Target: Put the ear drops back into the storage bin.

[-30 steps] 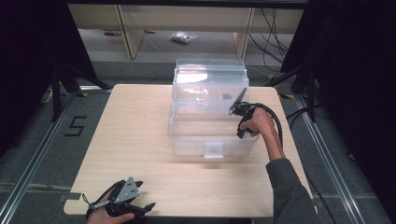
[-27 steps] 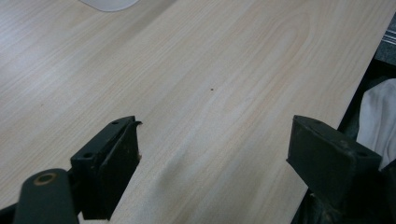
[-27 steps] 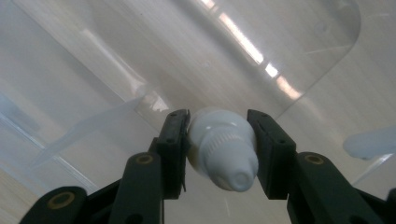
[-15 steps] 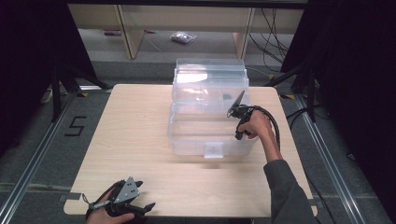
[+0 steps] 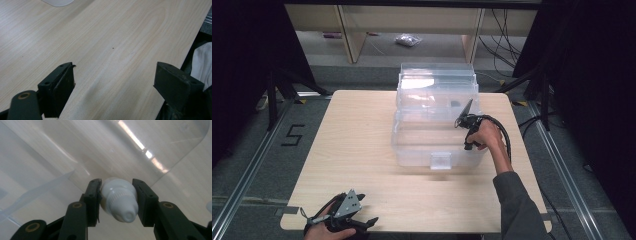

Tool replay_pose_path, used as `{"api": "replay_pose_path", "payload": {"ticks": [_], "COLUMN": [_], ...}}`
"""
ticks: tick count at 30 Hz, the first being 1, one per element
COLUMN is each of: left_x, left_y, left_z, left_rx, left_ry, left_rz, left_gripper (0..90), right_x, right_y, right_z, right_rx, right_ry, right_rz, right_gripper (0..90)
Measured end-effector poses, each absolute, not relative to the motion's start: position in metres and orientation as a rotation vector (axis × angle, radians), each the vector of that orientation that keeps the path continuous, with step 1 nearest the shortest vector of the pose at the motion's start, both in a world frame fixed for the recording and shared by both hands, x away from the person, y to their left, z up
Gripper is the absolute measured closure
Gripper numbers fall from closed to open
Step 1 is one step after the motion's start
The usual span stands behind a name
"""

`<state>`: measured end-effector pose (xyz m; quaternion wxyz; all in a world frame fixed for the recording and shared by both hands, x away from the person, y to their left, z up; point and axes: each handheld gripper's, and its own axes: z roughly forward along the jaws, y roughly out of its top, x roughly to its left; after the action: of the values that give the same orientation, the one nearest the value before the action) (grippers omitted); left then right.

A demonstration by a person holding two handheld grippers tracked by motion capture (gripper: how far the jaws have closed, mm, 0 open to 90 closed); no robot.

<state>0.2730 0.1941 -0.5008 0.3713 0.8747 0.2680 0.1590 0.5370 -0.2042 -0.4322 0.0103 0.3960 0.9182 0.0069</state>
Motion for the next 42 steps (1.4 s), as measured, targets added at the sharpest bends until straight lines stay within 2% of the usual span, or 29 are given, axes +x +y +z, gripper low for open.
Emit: {"api": "replay_pose_path", "payload": {"ticks": [17,30,42], "left_x": [0.273,0.273,0.273], "left_y": [0.193,0.193,0.193], "left_z": [-0.502,-0.501,-0.501], "left_rx": [2.242,2.252,2.248], "left_ry": [0.701,0.685,0.689], "left_rz": [0.393,0.403,0.401], "left_gripper": [16.1,16.1,16.1], "right_x": [0.533,0.523,0.515], "right_y": [-0.206,-0.201,-0.204], "right_z": [-0.425,-0.392,-0.378], "right_rx": [1.281,1.279,1.227], "right_ry": [2.859,2.795,2.780], "right_rz": [0.071,0.159,0.251], "right_gripper": [59.4,50.3,39.7]}}
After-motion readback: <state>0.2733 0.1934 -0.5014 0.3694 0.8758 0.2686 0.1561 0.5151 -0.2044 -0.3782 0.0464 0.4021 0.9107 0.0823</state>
